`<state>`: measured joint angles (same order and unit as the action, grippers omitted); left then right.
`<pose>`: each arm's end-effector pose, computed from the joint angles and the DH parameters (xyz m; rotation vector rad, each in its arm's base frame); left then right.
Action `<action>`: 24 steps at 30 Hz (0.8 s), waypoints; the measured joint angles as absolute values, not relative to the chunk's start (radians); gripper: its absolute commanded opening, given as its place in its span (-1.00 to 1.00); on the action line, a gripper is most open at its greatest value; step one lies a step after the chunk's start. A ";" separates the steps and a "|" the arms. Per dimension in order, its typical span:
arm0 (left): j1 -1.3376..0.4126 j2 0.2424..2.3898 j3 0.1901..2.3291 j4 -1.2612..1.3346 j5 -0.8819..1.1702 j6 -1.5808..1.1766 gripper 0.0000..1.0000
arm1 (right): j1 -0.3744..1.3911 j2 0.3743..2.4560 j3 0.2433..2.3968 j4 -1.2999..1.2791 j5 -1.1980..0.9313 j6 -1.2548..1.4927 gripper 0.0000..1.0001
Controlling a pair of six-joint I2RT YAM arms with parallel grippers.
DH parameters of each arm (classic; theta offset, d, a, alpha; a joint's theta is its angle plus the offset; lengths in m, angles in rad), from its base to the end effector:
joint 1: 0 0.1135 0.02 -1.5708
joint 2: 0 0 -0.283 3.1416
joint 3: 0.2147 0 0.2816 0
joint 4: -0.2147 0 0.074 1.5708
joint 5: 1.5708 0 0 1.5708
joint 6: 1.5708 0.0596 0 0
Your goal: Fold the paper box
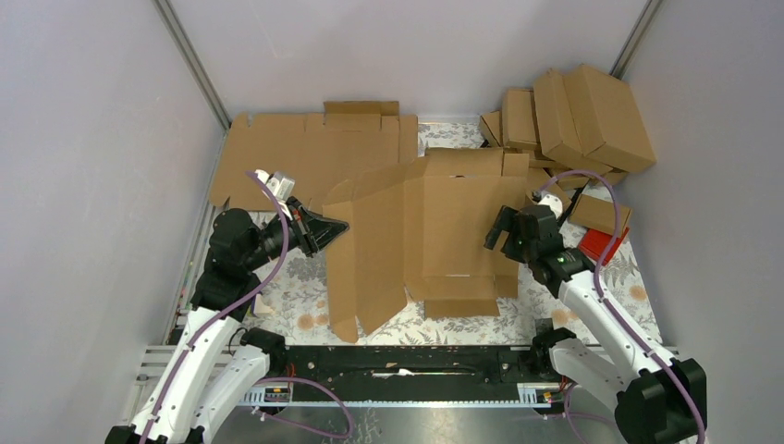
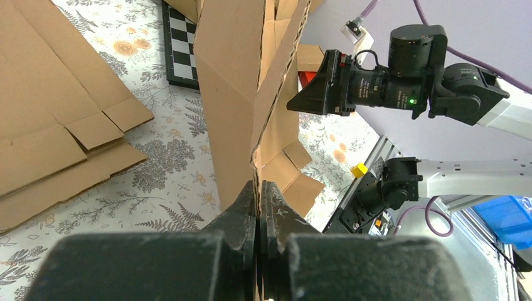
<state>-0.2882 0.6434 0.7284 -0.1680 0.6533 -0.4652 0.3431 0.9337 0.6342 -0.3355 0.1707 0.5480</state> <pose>0.1657 -0.0869 0.3564 0.3729 1.7182 -1.0970 0.2286 0.0709 0.2384 0.3211 2.1891 0.3107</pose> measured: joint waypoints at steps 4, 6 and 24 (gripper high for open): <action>-0.288 0.643 0.728 -0.168 0.651 -0.463 -1.00 | 0.292 0.929 0.585 -0.340 0.223 0.531 0.99; -0.288 0.643 0.728 -0.170 0.651 -0.462 -1.00 | 0.276 0.929 0.561 -0.338 0.234 0.520 0.99; -0.288 0.643 0.728 -0.170 0.651 -0.460 -1.00 | 0.240 0.916 0.533 -0.168 -0.025 0.343 0.54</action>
<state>-0.2882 0.6434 0.7284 -0.1699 0.6510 -0.4603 0.2401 0.9157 0.5331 -0.1684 -0.0246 0.3431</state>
